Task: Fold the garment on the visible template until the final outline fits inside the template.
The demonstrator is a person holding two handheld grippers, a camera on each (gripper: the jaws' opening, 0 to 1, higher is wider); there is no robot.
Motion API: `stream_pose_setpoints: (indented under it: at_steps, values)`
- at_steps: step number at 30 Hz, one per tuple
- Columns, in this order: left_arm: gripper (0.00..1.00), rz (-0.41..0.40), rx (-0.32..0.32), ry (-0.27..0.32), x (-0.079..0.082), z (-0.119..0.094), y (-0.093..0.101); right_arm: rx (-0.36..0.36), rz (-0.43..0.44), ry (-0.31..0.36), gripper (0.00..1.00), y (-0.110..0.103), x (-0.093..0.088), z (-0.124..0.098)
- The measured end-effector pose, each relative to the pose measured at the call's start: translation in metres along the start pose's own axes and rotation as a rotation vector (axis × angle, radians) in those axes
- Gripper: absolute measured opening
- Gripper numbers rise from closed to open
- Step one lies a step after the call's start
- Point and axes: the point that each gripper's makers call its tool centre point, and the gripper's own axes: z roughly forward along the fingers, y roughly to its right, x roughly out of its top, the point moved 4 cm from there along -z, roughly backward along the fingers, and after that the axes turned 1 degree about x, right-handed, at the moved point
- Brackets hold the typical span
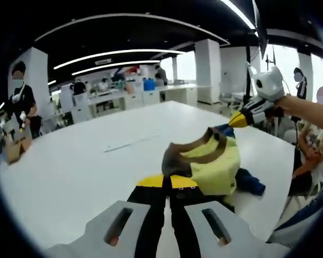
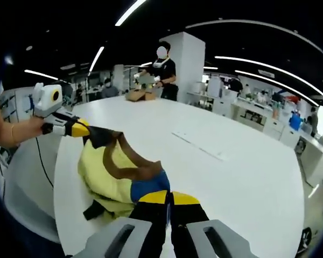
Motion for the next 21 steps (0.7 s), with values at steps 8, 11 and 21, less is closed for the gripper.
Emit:
stream_pose_setpoints:
  at_steps: [8, 11, 21]
  values:
    - [0.00, 0.008, 0.044, 0.078, 0.036, 0.024, -0.026, -0.113, 0.034, 0.042, 0.00, 0.028, 0.020, 0.008]
    - [0.00, 0.009, 0.049, 0.088, 0.042, 0.034, -0.031, -0.160, 0.062, 0.056, 0.00, 0.039, 0.026, 0.014]
    - [0.00, 0.008, 0.110, 0.119, 0.043, 0.093, -0.052, -0.369, 0.179, 0.046, 0.00, 0.080, 0.016, 0.051]
